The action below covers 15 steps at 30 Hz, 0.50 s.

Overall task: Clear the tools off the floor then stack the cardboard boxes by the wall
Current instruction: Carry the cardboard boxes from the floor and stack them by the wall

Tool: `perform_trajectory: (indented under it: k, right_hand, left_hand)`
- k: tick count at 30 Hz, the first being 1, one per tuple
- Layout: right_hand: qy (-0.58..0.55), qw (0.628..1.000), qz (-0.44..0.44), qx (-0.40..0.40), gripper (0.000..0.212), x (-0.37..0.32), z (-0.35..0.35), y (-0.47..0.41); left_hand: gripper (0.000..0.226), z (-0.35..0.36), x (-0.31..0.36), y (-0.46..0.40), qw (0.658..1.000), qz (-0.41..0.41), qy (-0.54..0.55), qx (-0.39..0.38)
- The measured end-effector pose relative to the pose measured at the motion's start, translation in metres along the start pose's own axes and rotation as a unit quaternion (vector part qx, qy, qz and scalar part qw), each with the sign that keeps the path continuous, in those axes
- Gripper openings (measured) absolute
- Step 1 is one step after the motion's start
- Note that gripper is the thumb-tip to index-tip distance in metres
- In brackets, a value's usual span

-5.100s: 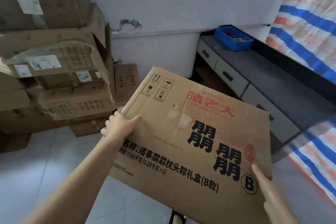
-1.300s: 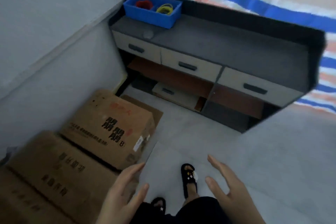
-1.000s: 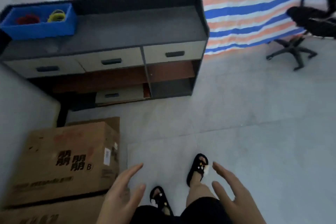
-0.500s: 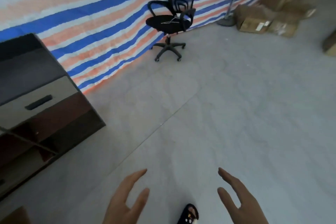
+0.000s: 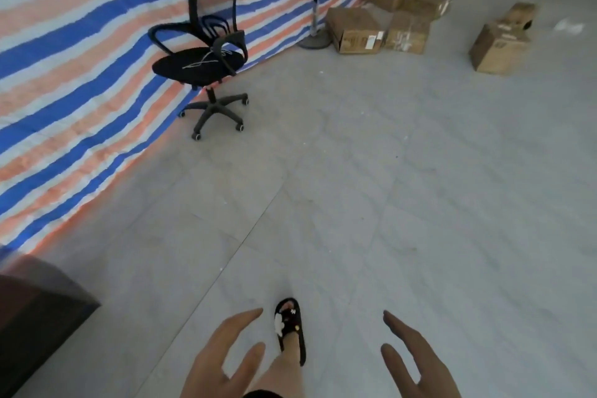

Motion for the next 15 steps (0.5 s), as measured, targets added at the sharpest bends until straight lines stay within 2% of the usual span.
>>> perform_trajectory:
  k: [9, 15]
  right_hand:
    - [0.000, 0.997, -0.013, 0.082, 0.039, -0.015, -0.036, -0.217]
    - [-0.003, 0.996, 0.004, 0.092, 0.045, -0.034, -0.058, -0.360]
  left_hand:
    - [0.037, 0.045, 0.030, -0.247, 0.999, 0.012, 0.038, -0.029]
    - [0.043, 0.064, 0.059, -0.394, 0.999, 0.034, 0.012, -0.037]
Point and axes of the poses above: each hand's wrist, its own y-axis away from the middle knuckle, its own z-axis out of the palm, x = y × z, the point moved 5 cm from there along -y, towards the middle knuckle, and after that the axes turned 2 degrees about -z, right-handed, at the moved point
